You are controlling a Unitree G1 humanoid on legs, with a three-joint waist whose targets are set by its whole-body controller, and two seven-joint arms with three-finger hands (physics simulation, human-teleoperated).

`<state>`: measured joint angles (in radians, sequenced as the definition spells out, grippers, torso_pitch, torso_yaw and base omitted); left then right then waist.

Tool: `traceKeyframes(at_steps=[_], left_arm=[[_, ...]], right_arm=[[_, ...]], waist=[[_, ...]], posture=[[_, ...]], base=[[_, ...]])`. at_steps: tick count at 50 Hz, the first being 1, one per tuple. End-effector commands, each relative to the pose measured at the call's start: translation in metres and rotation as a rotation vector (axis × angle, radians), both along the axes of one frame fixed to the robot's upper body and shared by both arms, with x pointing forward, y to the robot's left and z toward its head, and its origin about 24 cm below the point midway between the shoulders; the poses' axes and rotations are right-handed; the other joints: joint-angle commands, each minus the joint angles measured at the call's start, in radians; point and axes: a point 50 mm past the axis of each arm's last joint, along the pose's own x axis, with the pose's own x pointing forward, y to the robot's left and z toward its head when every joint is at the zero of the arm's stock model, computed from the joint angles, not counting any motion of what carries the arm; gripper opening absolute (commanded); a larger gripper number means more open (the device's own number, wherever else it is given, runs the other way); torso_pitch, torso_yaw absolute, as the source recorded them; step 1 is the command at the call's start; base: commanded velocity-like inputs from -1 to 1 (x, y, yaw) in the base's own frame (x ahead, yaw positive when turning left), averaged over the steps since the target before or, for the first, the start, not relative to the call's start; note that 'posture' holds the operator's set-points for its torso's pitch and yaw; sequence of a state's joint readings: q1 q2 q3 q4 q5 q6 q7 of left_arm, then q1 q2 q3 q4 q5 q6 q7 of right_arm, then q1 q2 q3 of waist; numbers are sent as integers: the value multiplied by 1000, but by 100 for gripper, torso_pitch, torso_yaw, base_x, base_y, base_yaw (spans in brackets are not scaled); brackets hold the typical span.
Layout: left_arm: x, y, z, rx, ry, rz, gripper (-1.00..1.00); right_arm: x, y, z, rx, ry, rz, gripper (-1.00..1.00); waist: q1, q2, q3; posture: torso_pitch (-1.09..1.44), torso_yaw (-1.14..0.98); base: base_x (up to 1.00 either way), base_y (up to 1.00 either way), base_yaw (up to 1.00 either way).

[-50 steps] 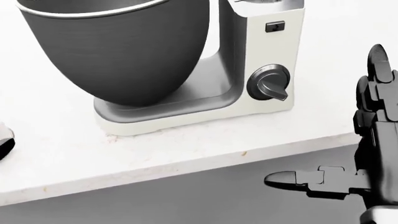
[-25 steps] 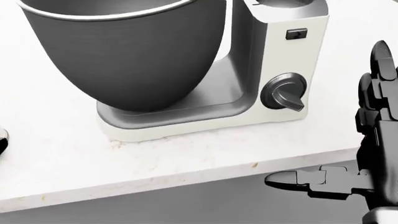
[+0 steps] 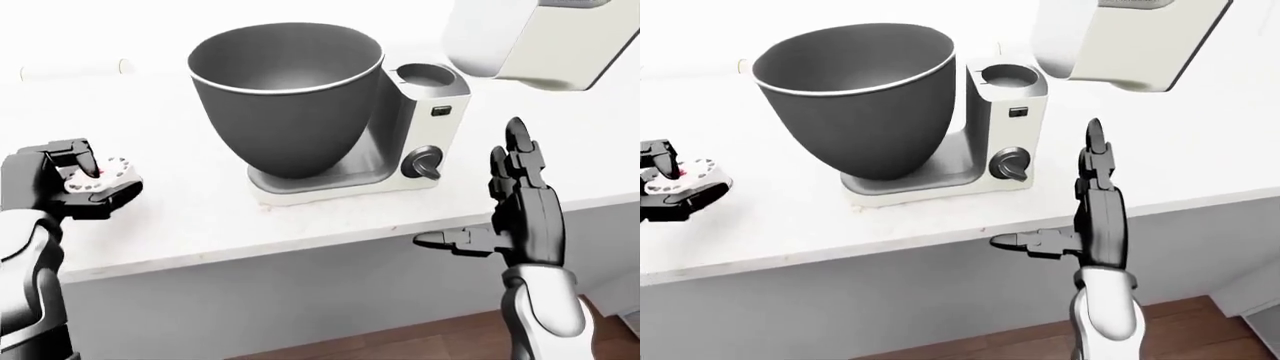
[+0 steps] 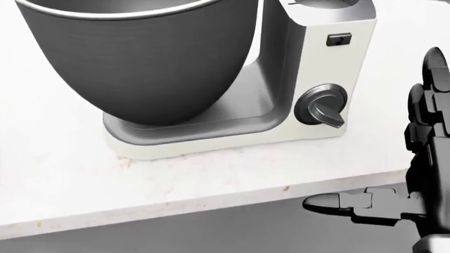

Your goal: Place the cake in the stand mixer bowl.

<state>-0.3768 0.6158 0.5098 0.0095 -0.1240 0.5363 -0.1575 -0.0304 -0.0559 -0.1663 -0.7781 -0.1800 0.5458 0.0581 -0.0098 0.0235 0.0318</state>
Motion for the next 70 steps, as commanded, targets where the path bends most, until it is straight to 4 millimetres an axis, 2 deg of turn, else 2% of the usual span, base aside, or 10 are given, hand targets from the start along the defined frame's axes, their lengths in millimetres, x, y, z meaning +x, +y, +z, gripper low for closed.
traceKeyframes(at_steps=[1, 5, 15, 19, 34, 40, 48, 60, 70], left_arm=[[-6, 1, 41, 69, -144, 3, -100], [-4, 1, 57, 88, -165, 3, -100], [0, -1, 81, 114, -206, -4, -100], [2, -5, 102, 129, -239, -10, -100], [11, -16, 146, 141, -311, -31, -100], [24, -18, 151, 157, -315, -38, -100], [31, -22, 171, 181, -340, -44, -100], [41, -41, 196, 225, -373, -88, -100], [49, -56, 206, 247, -392, -123, -100]], right_arm=[[-3, 1, 11, -17, -77, 5, 100], [-3, 0, 11, -17, -78, 5, 100], [-4, 0, 12, -19, -81, 3, 100], [-5, -1, 13, -18, -83, 1, 100], [-9, -2, 16, -22, -90, -3, 100], [-9, -1, 18, -22, -91, -3, 100], [-13, 1, 20, -19, -92, -4, 100], [-14, -2, 21, -14, -94, -7, 100], [-13, -2, 20, -14, -94, -6, 100]], waist=[[0, 12, -22], [1, 10, -19], [5, 14, -19], [5, 12, -19], [8, 5, -19], [10, 3, -19], [10, -3, -21], [11, -12, -20], [11, -16, -19]], posture=[[0, 0], [0, 0], [0, 0], [0, 0], [0, 0], [0, 0], [0, 0], [0, 0], [0, 0]], base=[[0, 0, 0], [0, 0, 0], [0, 0, 0], [0, 0, 0], [0, 0, 0], [0, 0, 0], [0, 0, 0], [0, 0, 0], [0, 0, 0]])
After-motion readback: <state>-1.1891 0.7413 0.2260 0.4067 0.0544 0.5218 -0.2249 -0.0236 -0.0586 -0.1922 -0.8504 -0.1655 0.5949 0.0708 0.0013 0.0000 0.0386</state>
